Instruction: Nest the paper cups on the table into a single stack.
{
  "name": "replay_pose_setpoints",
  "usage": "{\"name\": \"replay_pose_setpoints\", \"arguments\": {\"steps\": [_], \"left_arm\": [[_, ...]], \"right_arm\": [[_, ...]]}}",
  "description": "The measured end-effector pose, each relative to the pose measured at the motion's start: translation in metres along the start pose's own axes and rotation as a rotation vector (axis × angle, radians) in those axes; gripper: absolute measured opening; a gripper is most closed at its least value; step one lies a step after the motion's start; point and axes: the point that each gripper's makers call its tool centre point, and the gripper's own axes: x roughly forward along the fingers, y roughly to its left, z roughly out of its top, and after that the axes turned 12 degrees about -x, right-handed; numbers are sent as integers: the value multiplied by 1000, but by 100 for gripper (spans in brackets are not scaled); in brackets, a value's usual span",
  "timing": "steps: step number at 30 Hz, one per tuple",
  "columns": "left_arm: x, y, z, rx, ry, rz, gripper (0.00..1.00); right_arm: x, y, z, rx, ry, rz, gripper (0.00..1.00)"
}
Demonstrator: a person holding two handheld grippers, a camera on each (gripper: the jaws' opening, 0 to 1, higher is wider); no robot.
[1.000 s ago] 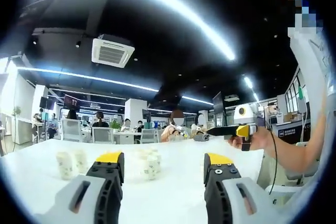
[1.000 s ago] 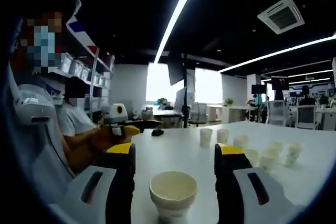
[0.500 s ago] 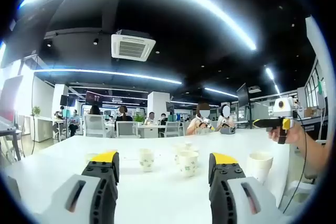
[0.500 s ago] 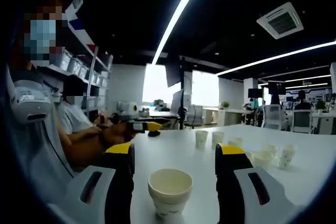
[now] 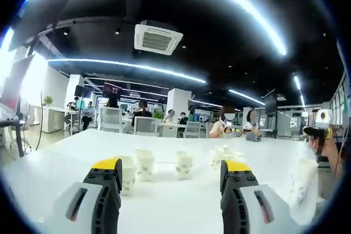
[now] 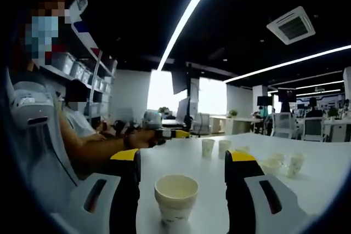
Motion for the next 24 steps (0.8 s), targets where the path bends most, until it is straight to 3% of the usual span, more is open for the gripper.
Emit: {"name": "replay_pose_setpoints", "arguments": {"steps": [2, 9, 10, 13, 14, 15, 20, 24], "left_arm": [[7, 10, -4, 71, 19, 34, 78], [34, 42, -24, 158, 87, 131, 77], [52, 54, -23, 162, 98, 138, 77], [65, 71, -29, 150, 120, 159, 76], [69, 74, -34, 102, 133, 152, 75], [68, 69, -40, 86, 130, 149, 74], [76, 85, -49, 78, 150, 188, 73], [82, 85, -51, 118, 154, 196, 72]], "right_arm": [[-1, -1, 0, 4, -2, -5, 65], [-3, 4, 4, -3, -8, 3, 65], [-2, 4, 5, -2, -9, 3, 65], [-1, 3, 6, -6, -5, 4, 65], [-1, 4, 8, -10, -6, 6, 65], [-1, 4, 9, -12, -8, 7, 65], [-5, 5, 16, -23, -13, 4, 65], [-8, 4, 15, -24, -17, -5, 65]]}}
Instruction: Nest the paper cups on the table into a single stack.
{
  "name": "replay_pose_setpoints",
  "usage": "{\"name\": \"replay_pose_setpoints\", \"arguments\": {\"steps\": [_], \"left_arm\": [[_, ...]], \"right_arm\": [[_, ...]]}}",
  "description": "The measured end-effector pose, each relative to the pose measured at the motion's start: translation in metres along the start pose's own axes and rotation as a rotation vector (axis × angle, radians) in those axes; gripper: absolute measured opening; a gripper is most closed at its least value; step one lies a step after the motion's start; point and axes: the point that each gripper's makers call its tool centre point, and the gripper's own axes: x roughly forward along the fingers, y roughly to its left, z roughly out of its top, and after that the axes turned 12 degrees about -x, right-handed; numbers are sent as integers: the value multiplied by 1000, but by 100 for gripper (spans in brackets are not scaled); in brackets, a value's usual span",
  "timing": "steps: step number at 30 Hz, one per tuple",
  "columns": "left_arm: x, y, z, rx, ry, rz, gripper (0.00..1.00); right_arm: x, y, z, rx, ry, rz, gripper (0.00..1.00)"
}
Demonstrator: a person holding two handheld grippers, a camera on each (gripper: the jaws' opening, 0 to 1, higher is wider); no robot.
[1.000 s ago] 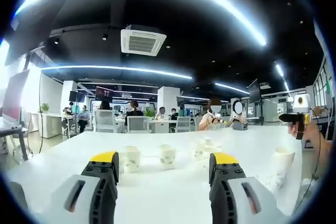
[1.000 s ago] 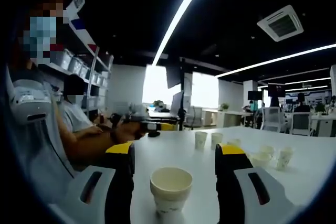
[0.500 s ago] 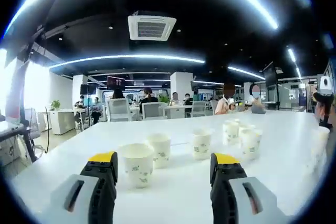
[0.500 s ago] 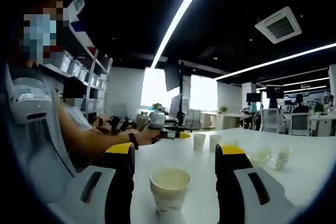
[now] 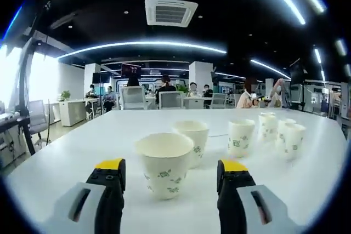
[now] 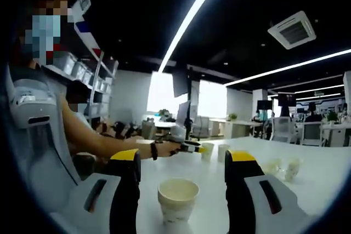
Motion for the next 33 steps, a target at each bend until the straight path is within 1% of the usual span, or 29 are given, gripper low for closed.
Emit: {"name": "replay_pose_setpoints", "arguments": {"steps": [2, 5, 7, 9, 11, 13, 16, 18, 22, 25, 27, 33], "left_arm": [[2, 0, 4, 22, -11, 4, 72], [8, 1, 7, 27, -5, 5, 71], [12, 3, 7, 21, 0, 7, 70], [14, 0, 10, -3, -17, -17, 65], [17, 2, 7, 3, -7, -8, 61], [18, 5, 4, 15, 1, 3, 62], [18, 6, 0, -1, 6, 8, 61], [16, 3, -2, 0, 4, 8, 61], [12, -3, -1, -6, -10, -2, 56], [10, -9, -6, 28, -3, -13, 55], [9, -11, -9, 38, 5, -13, 53], [7, -4, -7, 23, -4, 9, 51]], "right_arm": [[0, -1, -1, 1, 2, -2, 65], [-1, -1, -1, -2, 6, -4, 65], [-1, 0, 1, -3, 1, -6, 65], [-1, 2, 2, -4, -4, -6, 65], [-2, 3, 1, -6, -6, -4, 65], [-3, 3, 0, -6, -5, -5, 65], [-7, 1, -1, -4, -8, -14, 65], [-9, 1, 0, -3, -13, -18, 65], [-11, 0, -5, 4, -8, -24, 65], [-12, -1, -7, 10, -12, -28, 65], [-13, 0, -7, 17, -19, -31, 64], [-12, 2, -11, 24, -18, -27, 64]]}}
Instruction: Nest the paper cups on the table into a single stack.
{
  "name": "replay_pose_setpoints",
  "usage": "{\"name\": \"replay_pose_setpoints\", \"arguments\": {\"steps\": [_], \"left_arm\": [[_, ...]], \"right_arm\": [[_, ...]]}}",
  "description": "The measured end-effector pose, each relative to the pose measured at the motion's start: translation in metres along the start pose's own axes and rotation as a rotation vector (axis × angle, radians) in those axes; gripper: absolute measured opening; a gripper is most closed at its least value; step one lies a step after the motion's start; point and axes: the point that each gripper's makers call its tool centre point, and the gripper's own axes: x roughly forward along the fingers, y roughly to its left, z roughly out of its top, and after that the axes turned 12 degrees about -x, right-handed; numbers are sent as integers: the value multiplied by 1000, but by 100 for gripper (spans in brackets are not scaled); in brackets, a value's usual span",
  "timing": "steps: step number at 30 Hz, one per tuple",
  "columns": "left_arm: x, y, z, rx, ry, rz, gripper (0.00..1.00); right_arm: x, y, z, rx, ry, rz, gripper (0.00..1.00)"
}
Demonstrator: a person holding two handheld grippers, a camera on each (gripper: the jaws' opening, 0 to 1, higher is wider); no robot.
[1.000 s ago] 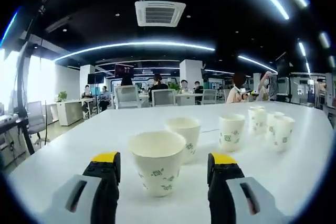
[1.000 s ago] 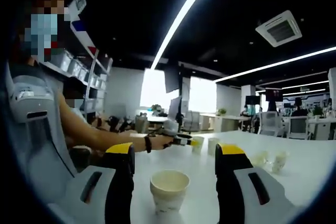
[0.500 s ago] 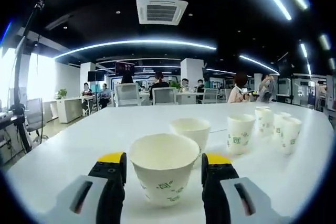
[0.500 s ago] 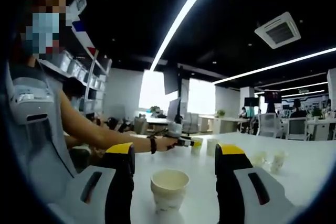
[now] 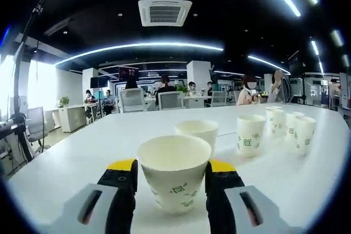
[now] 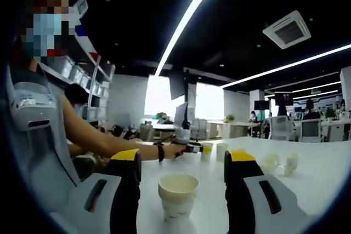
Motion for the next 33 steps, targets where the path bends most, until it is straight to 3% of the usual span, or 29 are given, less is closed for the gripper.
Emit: {"name": "replay_pose_setpoints", "arguments": {"steps": [13, 26, 33], "left_arm": [[-14, -7, 2, -12, -18, -5, 48], [-43, -17, 19, -128, -54, -54, 46], [-58, -18, 28, -95, -78, -63, 45]], "right_arm": [[-5, 1, 3, -7, -7, -11, 63], [-8, 1, 3, -11, -2, -14, 63], [-8, 0, 4, -16, 0, -13, 62]]}}
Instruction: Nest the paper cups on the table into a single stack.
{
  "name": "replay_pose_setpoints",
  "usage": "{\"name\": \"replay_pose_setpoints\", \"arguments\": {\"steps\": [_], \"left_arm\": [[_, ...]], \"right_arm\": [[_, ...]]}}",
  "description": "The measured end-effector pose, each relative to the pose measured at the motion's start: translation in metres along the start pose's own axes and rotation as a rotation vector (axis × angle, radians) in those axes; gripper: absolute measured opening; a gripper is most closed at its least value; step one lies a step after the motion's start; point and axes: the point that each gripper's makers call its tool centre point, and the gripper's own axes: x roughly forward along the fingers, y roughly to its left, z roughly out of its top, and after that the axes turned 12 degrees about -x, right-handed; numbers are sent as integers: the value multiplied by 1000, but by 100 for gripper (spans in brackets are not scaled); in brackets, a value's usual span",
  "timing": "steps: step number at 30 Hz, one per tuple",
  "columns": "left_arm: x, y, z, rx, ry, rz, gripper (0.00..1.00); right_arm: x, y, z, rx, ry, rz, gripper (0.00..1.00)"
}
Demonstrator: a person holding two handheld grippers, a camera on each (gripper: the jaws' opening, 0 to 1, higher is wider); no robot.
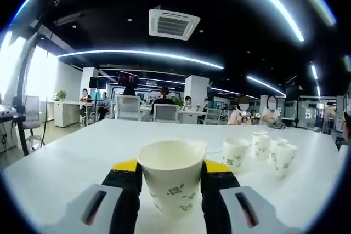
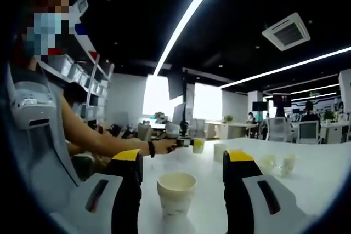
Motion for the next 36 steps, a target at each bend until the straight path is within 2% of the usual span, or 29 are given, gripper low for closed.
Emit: {"name": "replay_pose_setpoints", "arguments": {"steps": [1, 6, 10, 15, 20, 24, 29, 36], "left_arm": [[-1, 0, 1, 15, 1, 1, 45], [-9, -2, 11, -10, -19, -14, 44], [-17, -23, 16, -25, -28, -71, 44], [8, -11, 33, -25, -44, -109, 44], [21, -15, 44, -31, -40, -153, 44], [25, -34, 53, -45, -42, -226, 43], [14, -80, 56, -29, -15, -364, 43], [4, -113, 69, -49, -40, -462, 42]], "right_arm": [[0, 1, 1, -1, -3, 1, 62], [1, 3, -2, 0, 3, 7, 62], [1, 4, -2, -3, 8, 7, 61], [4, 3, -5, -2, 19, 11, 61], [7, 4, -4, -3, 14, 14, 61], [9, 6, -7, 3, 19, 14, 61], [9, 6, -10, 12, 21, 12, 61], [11, 3, -8, 4, 35, 12, 61]]}}
